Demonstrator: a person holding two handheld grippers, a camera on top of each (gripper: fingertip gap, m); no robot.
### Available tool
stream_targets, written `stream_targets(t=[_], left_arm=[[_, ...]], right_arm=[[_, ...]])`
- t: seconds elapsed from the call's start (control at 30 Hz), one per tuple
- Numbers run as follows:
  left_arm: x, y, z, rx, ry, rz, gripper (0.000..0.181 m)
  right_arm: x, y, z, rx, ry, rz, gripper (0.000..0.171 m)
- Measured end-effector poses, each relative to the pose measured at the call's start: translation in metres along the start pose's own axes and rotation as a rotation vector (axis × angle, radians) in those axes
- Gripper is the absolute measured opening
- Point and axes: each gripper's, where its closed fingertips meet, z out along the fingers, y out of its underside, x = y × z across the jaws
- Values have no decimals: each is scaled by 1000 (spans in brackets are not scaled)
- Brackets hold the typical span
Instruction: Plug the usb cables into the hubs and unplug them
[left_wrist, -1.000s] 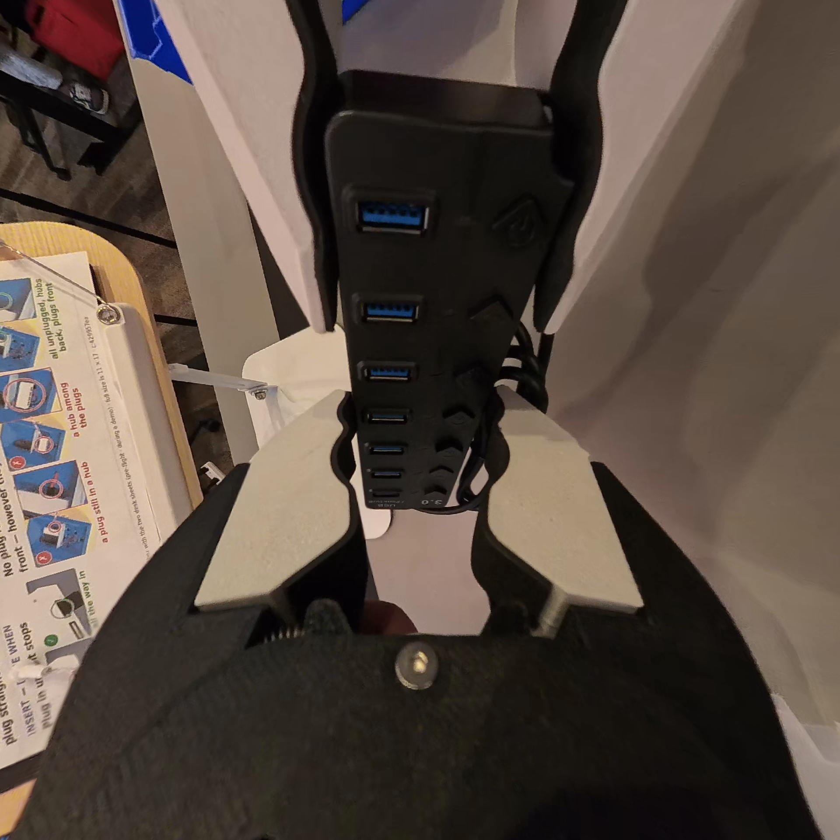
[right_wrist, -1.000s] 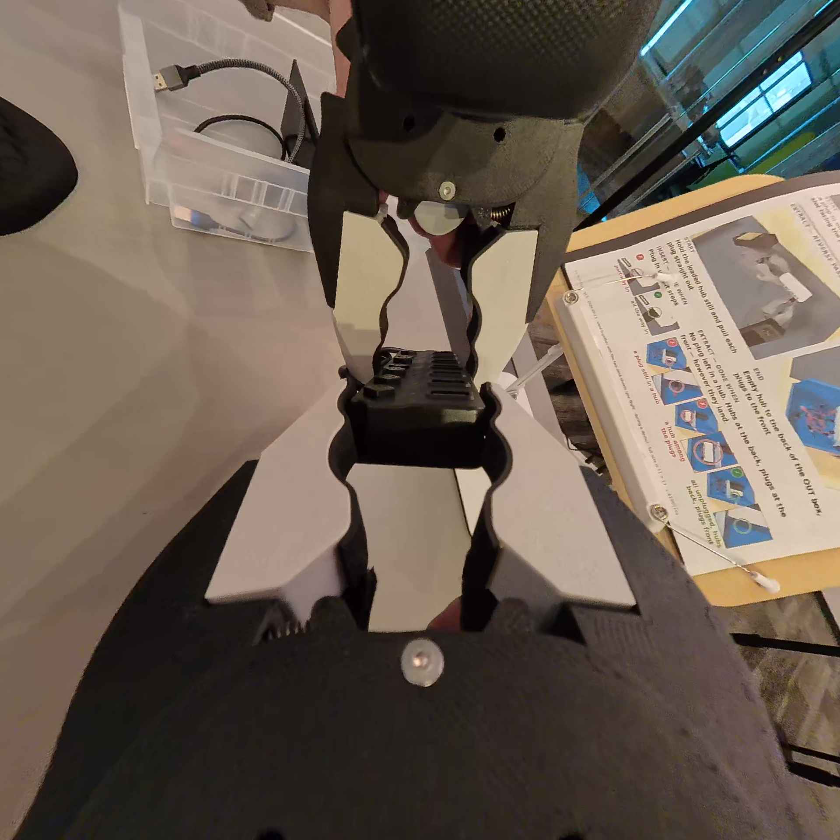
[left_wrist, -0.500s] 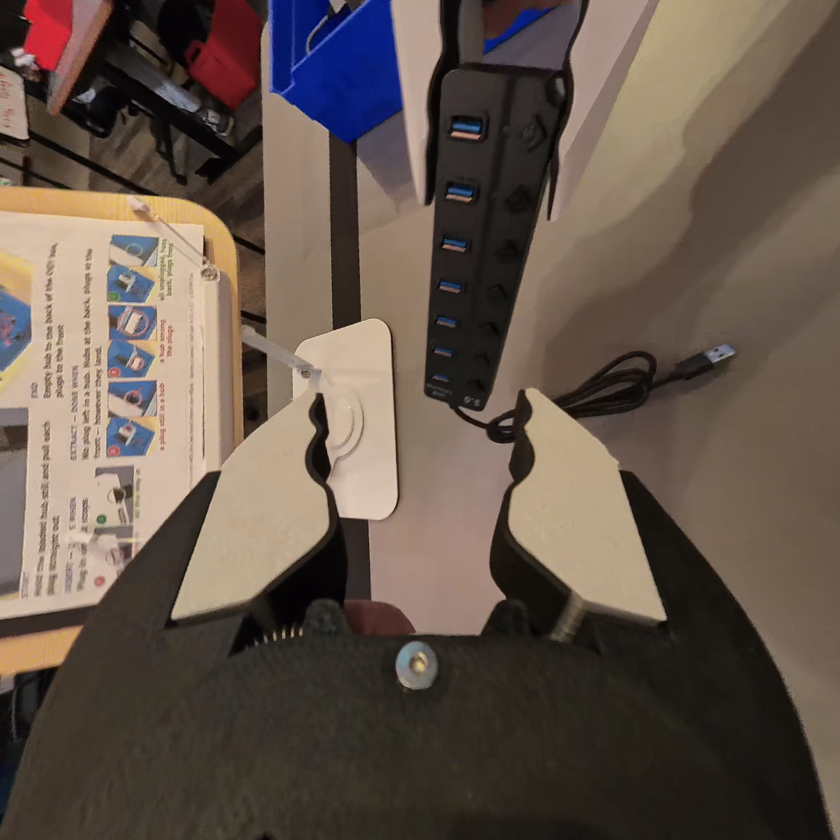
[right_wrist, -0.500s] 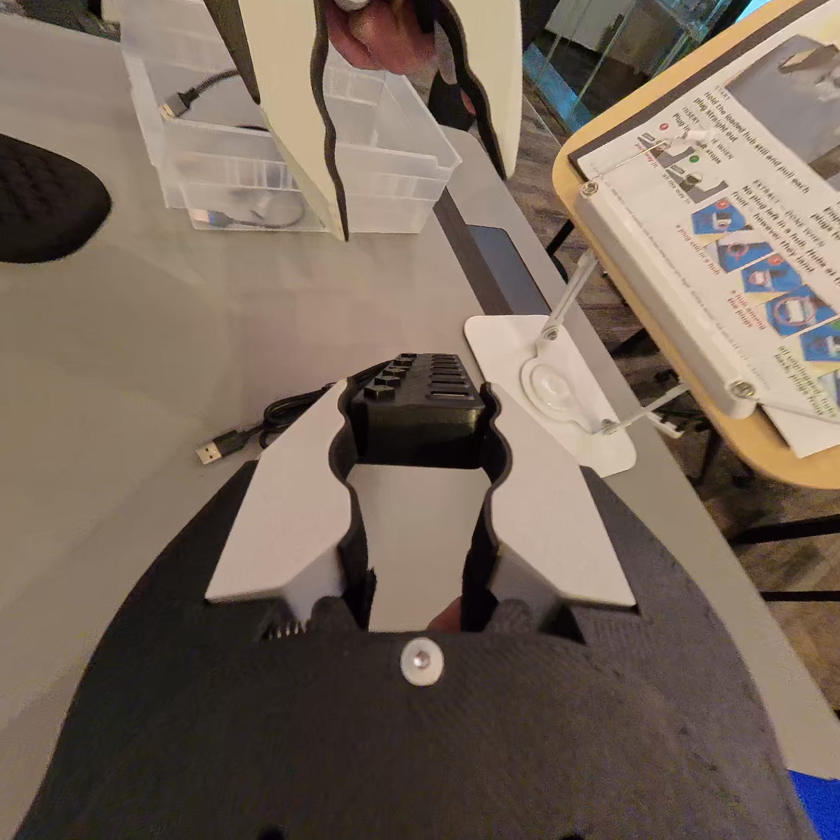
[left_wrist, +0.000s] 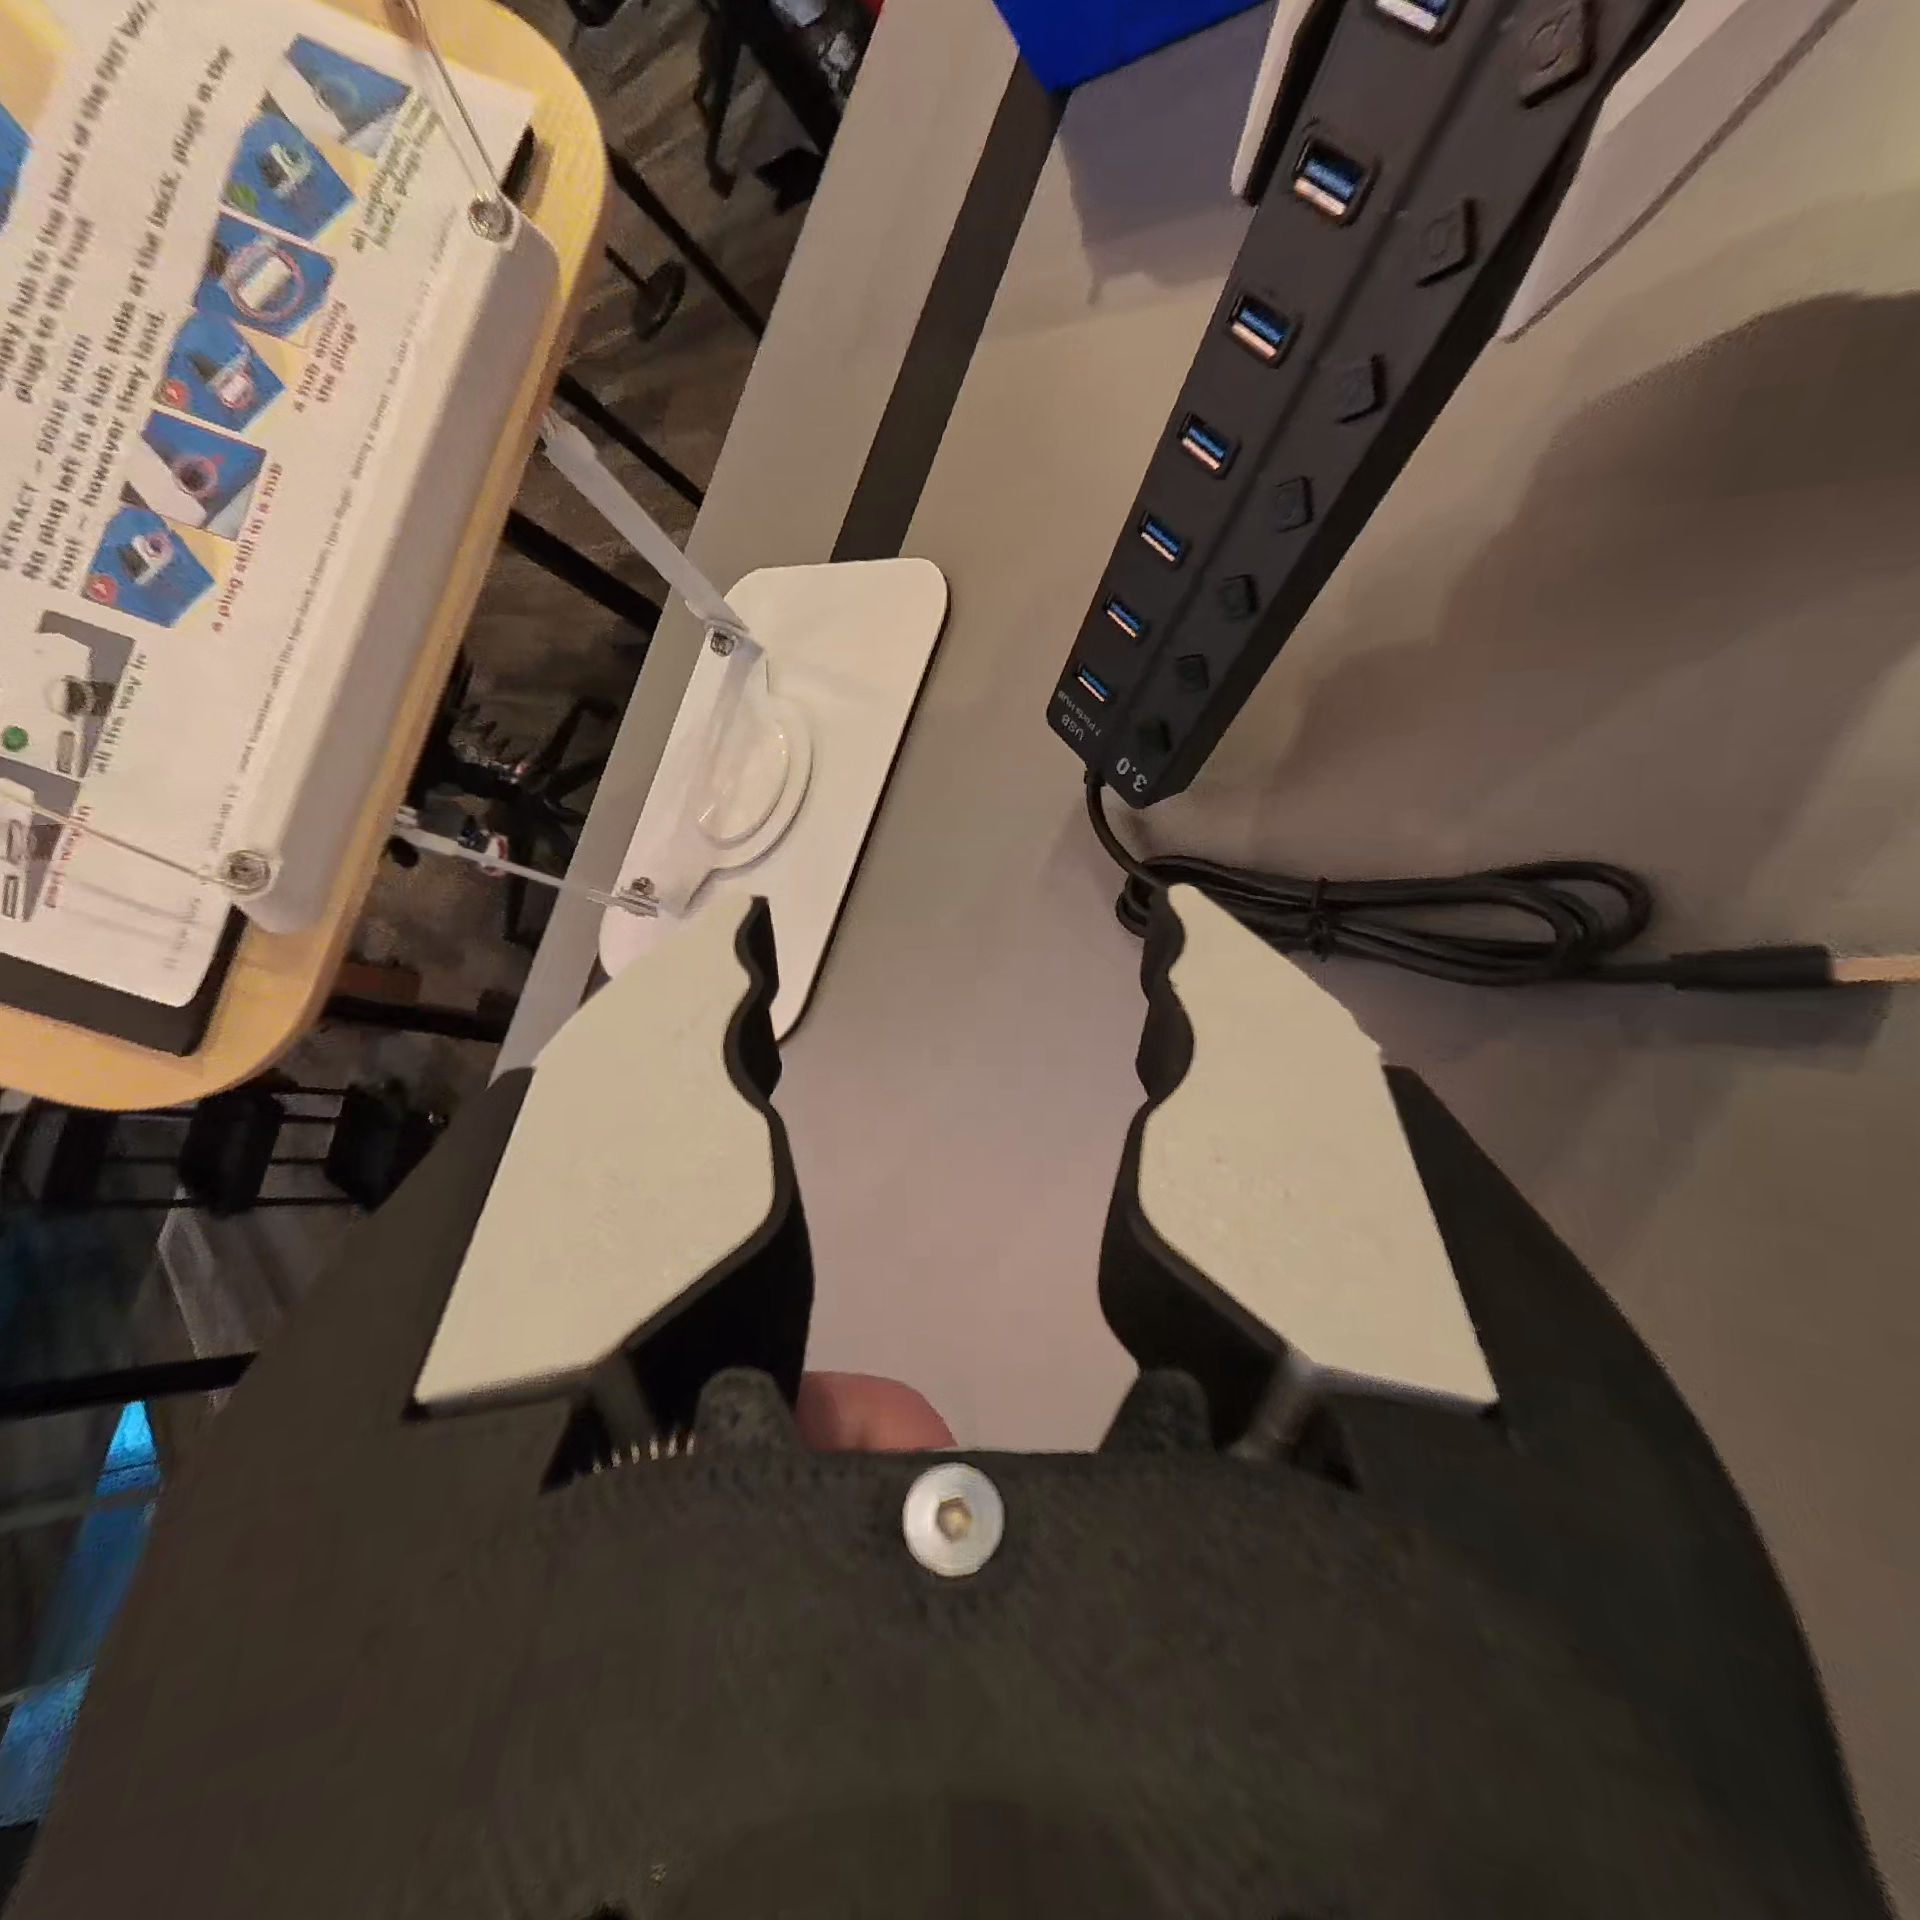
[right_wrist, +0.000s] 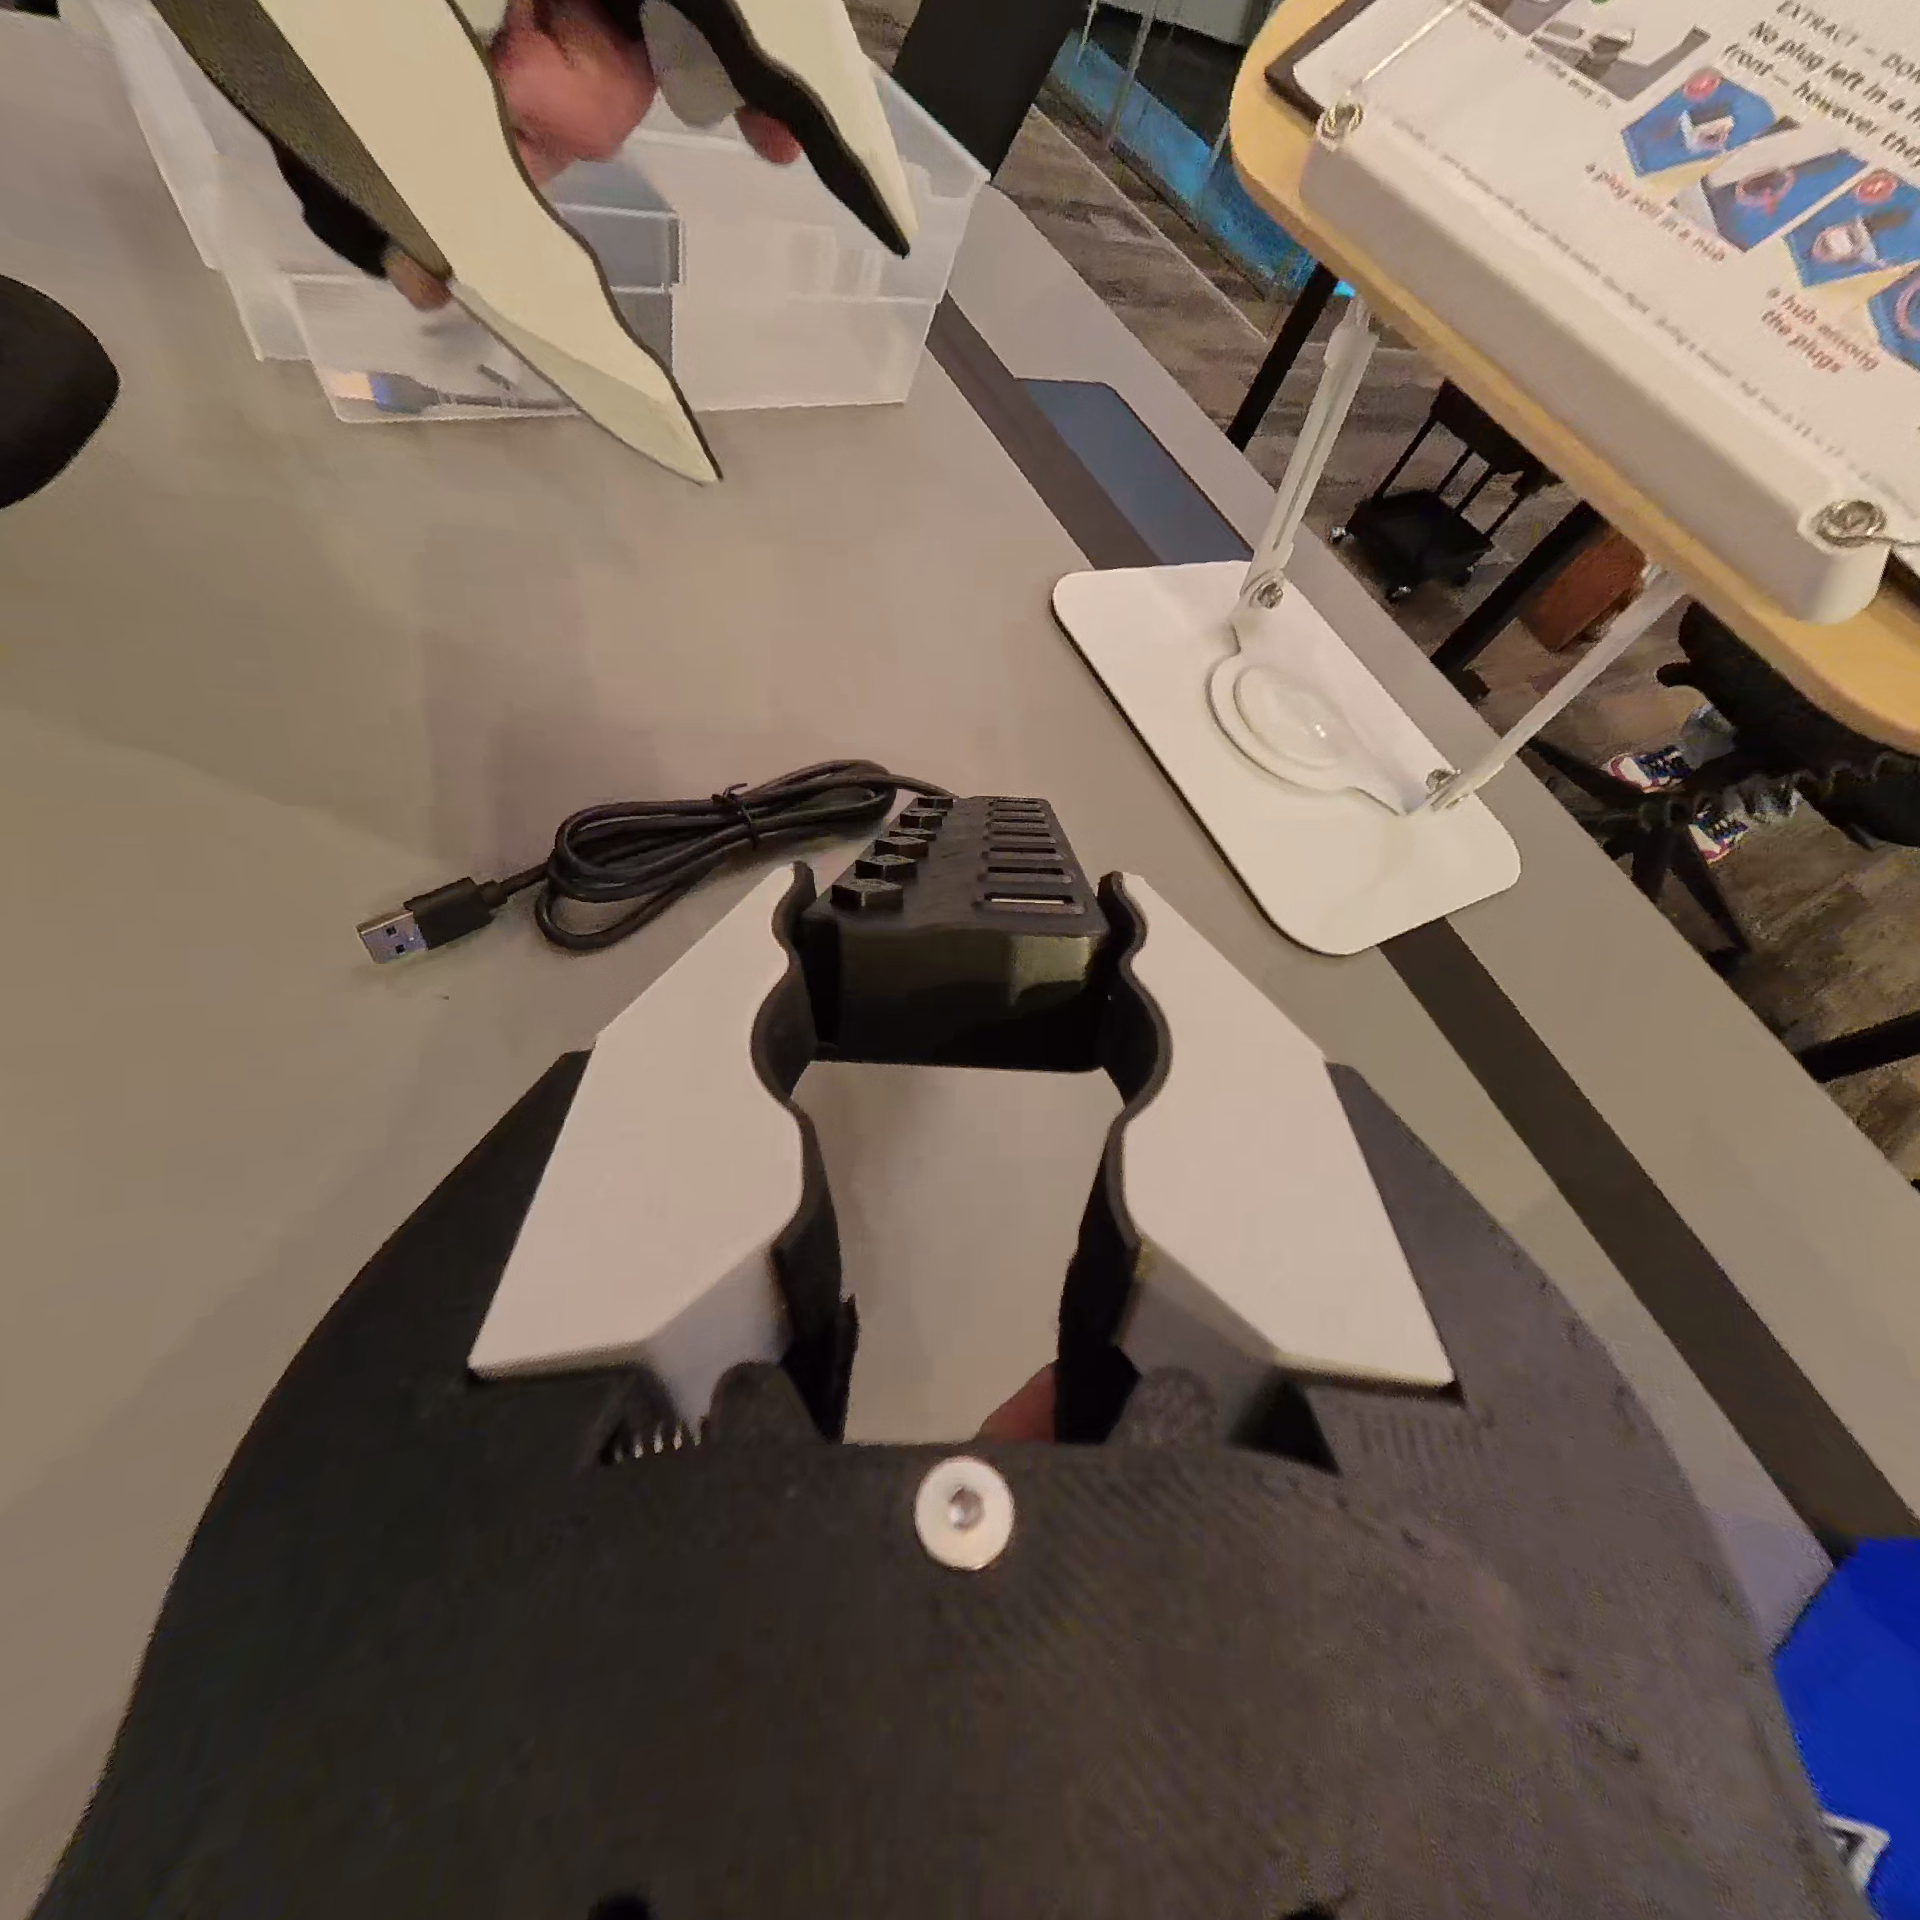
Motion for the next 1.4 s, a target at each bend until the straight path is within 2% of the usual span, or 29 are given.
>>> stream_targets(t=[0.2, 0.43, 0.83, 1.07, 1.23, 1.4], left_arm=[[9, 2, 31, 20, -62, -59, 66], [16, 4, 47, 32, -113, -97, 62], [44, 17, 67, 14, -63, -84, 62], [50, 21, 73, 4, -48, -82, 62], [52, 21, 74, 6, -38, -83, 63], [53, 21, 76, 6, -35, -90, 64]], right_arm=[[1, 19, -2, -10, 13, 71, 51], [-9, 53, 2, -116, 19, 70, 52], [-17, 105, 11, -367, 43, 50, 52], [-18, 106, 14, -382, 1, 103, 52], [-22, 108, 16, -315, -47, 223, 52], [-23, 107, 15, -321, -42, 201, 52]])
